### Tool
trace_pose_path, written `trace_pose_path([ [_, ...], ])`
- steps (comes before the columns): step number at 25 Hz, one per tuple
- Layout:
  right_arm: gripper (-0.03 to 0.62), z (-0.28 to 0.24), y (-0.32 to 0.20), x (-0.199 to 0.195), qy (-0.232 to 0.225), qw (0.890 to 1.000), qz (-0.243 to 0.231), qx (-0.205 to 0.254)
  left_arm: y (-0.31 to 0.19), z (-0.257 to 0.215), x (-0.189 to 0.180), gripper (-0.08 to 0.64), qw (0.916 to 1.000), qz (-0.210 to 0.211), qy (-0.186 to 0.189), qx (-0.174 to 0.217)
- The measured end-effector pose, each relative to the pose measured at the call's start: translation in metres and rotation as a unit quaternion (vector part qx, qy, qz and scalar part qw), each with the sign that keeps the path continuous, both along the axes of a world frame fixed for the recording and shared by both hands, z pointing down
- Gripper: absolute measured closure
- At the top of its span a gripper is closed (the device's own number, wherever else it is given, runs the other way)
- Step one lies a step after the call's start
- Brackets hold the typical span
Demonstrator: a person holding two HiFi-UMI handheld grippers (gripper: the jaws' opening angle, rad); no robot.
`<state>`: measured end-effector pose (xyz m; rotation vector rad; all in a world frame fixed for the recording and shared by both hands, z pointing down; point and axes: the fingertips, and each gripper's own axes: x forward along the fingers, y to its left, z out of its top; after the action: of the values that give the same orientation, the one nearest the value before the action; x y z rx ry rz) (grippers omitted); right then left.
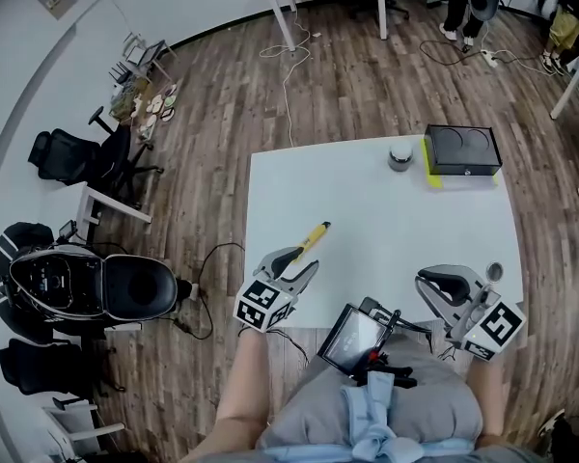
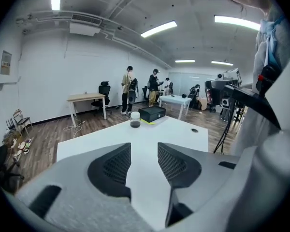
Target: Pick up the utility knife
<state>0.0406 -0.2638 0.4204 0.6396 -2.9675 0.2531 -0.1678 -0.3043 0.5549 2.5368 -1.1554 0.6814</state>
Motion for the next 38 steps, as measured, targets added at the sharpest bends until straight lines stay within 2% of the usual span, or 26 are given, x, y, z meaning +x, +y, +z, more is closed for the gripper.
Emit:
trace_pose_path([
  [5,0.561,0.001,0.002,0.005,0.004,1.000,0.009,-0.003,-0.014,0.028,-0.010,0.397,0.9986,0.000,-0.045,-0.028],
  [16,0.561,-0.006,-0.007,0.001,0.008,1.000,0.021,-0.007,-0.039,0.079,-0.027,0.396,0.9903,0.011,-0.099,-0.096],
  [28,0.561,0.001,-0.015,0.014,0.022,0.998,0.047,-0.020,-0.061,0.137,-0.038,0.388,0.9729,0.018,-0.154,-0.171],
  [38,0.561,0.004,-0.019,0.019,0.029,0.997,0.064,-0.028,-0.067,0.172,-0.053,0.388,0.9589,0.014,-0.188,-0.212],
])
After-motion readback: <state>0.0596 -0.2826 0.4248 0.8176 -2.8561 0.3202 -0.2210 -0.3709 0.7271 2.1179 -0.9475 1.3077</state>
